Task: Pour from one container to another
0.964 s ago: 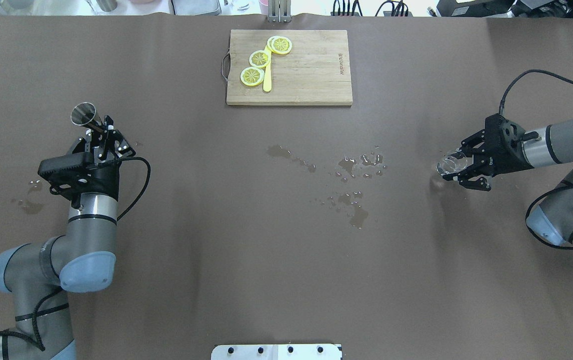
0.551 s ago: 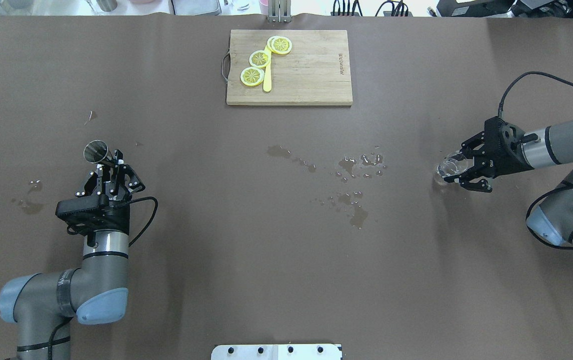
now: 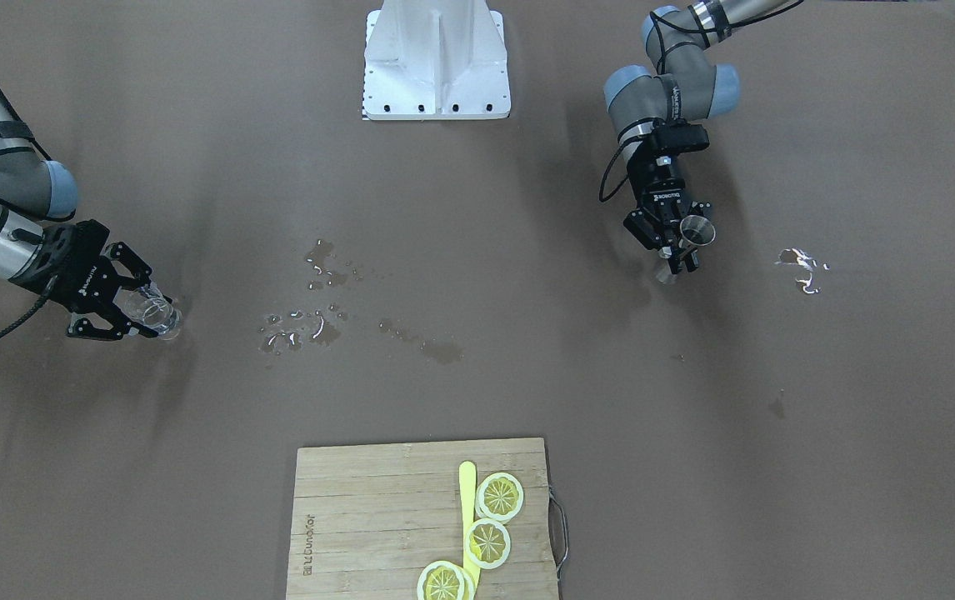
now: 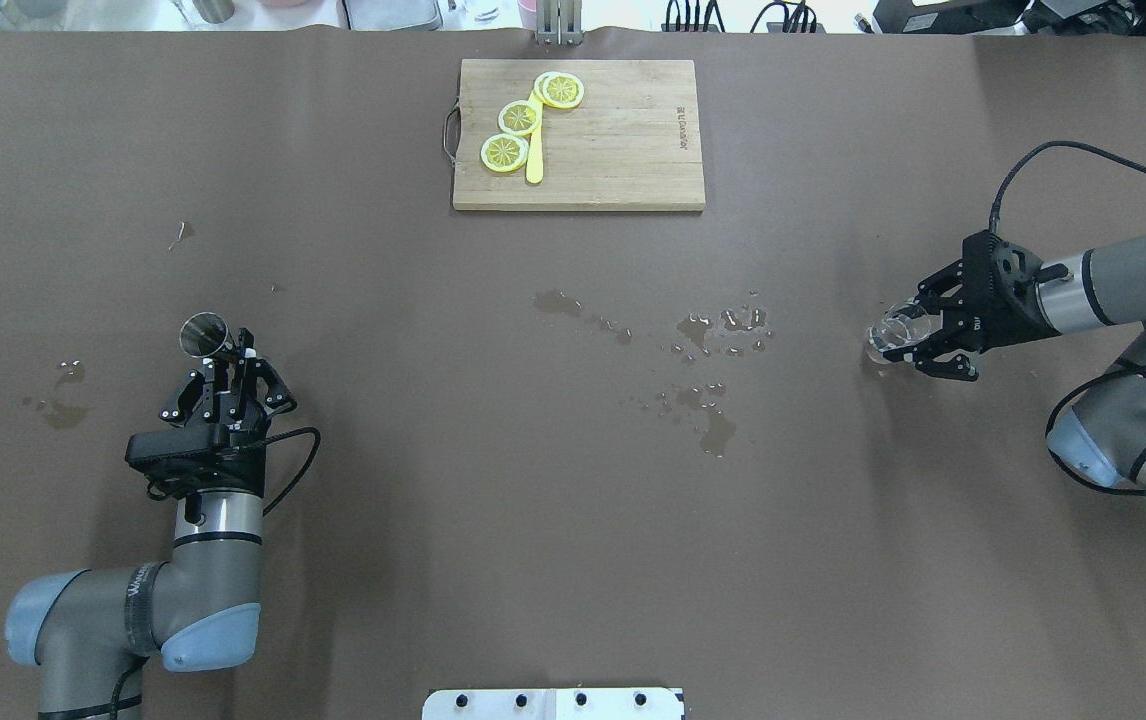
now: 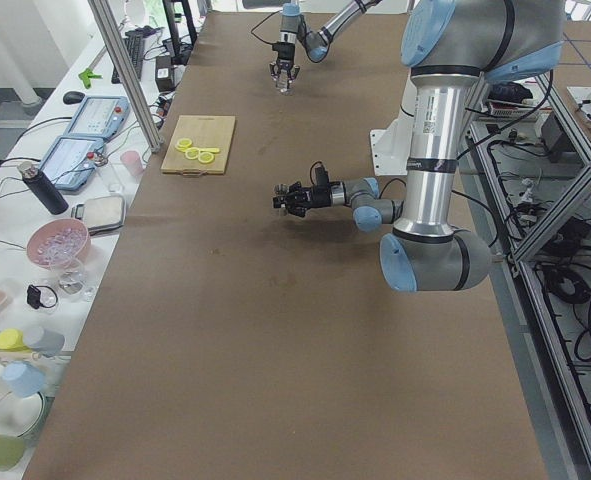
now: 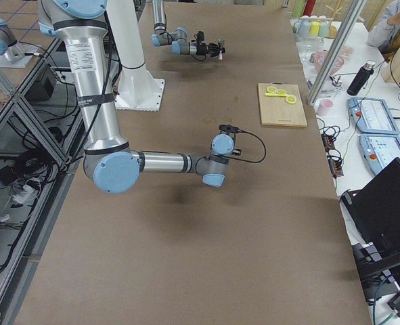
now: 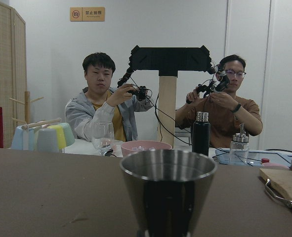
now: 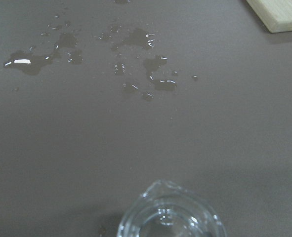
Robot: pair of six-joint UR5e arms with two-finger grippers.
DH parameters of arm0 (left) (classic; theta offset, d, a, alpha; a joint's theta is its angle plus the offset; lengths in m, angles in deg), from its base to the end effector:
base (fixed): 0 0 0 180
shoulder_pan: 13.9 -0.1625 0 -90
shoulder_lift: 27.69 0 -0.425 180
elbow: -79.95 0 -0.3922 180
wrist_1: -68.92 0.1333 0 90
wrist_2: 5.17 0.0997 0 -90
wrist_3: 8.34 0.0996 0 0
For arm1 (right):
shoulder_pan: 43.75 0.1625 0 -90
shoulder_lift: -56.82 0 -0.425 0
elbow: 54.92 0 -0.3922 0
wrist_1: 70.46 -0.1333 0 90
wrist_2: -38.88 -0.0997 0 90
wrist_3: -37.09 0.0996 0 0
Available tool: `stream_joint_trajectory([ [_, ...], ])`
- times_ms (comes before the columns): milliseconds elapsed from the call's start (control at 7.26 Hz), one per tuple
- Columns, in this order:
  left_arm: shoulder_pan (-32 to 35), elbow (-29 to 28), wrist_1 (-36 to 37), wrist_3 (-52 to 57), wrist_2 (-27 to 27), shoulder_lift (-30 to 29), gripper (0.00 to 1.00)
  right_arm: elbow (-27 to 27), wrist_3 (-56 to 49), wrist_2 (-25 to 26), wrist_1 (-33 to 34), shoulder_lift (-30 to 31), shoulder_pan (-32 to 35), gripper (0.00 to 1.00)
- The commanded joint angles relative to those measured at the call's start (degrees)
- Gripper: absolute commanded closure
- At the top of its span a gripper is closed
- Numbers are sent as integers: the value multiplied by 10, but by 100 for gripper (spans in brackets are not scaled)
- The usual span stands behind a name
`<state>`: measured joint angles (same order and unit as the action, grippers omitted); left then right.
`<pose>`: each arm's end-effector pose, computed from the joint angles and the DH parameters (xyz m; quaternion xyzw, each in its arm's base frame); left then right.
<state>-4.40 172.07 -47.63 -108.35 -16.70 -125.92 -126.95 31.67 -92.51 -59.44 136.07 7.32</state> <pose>0.4928 -0.3166 0.4687 0.5989 0.2478 -0.3218 0.6902 -0.3060 -0.4862 0.5580 0.4425 -0.4322 -0.4779 0.6237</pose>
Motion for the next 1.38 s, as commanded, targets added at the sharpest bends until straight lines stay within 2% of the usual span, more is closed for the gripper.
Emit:
stream_joint_trajectory([
  [0,-8,-8,0,-2,5,0,100,0,3,2,0,-1,0,32],
  [138,-13,-8,1,-2,5,-1,100,0,4,2,0,-1,0,13],
  [275,-15,-10,5,-2,5,-2,100,0,5,2,0,-1,0,3],
  [413,-18,-13,12,-19,6,-4,100,0,6,2,0,-1,0,2],
  [689,-18,-9,81,-76,25,-5,100,-2,7,2,0,-1,0,1],
  [1240,-18,-6,83,-80,25,-5,100,-30,52,-3,-1,-1,1,1],
])
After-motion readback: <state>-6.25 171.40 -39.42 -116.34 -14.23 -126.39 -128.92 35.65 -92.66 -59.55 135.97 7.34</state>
